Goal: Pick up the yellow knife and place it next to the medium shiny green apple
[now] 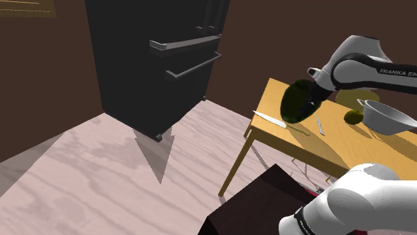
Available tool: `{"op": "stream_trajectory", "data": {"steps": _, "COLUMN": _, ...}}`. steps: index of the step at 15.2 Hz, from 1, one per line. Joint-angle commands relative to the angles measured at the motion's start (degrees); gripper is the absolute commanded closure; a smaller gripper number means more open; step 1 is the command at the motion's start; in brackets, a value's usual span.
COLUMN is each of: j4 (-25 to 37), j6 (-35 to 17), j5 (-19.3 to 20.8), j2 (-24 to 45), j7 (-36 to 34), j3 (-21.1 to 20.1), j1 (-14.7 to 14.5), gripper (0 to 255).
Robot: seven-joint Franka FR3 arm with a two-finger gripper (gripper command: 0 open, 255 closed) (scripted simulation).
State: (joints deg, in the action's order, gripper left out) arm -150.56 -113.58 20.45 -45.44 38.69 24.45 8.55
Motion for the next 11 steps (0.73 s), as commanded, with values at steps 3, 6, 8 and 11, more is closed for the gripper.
{"op": "stream_trajectory", "data": {"steps": 3, "j4": 0.3, "j6": -5.4, "j5": 3.8, "j2": 4.9, "j7": 7.0, "j3": 6.6, "j1": 0.8, "gripper": 0}}
{"op": "stream_trajectory", "data": {"steps": 6, "j4": 1.5, "j6": -9.3, "j5": 5.8, "j2": 9.2, "j7": 12.1, "j3": 11.6, "j1": 0.6, "gripper": 0}}
{"op": "stream_trajectory", "data": {"steps": 8, "j4": 2.7, "j6": -12.1, "j5": 6.5, "j2": 12.6, "j7": 15.6, "j3": 15.1, "j1": 0.0, "gripper": 0}}
{"op": "stream_trajectory", "data": {"steps": 11, "j4": 5.1, "j6": -16.3, "j5": 6.5, "j2": 18.2, "j7": 21.2, "j3": 20.9, "j1": -1.9, "gripper": 0}}
